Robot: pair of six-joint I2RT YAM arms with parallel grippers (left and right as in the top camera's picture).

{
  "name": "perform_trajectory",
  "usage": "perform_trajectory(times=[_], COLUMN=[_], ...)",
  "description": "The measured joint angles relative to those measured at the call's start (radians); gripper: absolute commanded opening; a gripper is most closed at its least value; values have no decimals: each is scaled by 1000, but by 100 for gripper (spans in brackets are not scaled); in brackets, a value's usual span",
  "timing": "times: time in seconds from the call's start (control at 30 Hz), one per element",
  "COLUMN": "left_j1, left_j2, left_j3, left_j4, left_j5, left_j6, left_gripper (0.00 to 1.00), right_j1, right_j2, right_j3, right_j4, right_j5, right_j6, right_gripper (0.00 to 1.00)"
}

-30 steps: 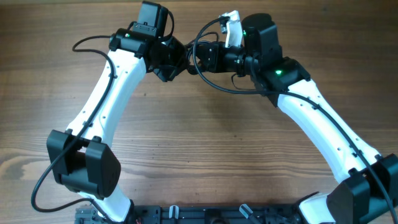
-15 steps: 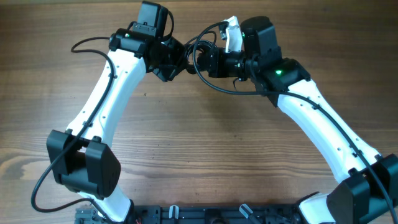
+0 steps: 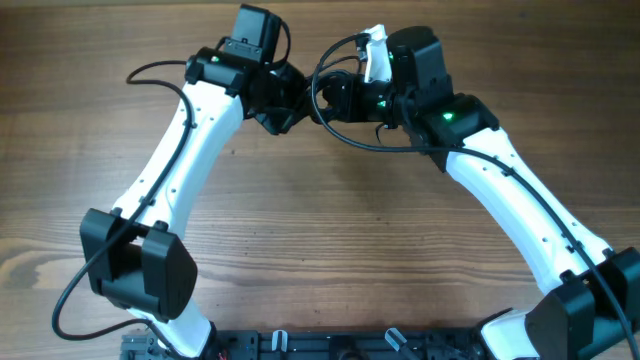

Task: Untangle cables

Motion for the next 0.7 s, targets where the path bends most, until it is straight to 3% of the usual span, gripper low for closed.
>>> perform_trajectory(times=[0.7], left_j1=[17], left_j2=[9], left_j3=[-2], left_j4=[25], left_j5=[173], left_j6=[185], left_gripper=[4], right_j1=[-8], right_j2=[79], right_j3=[2], right_j4=[39], right_j5=[53], right_j6=[2], right_gripper=[4])
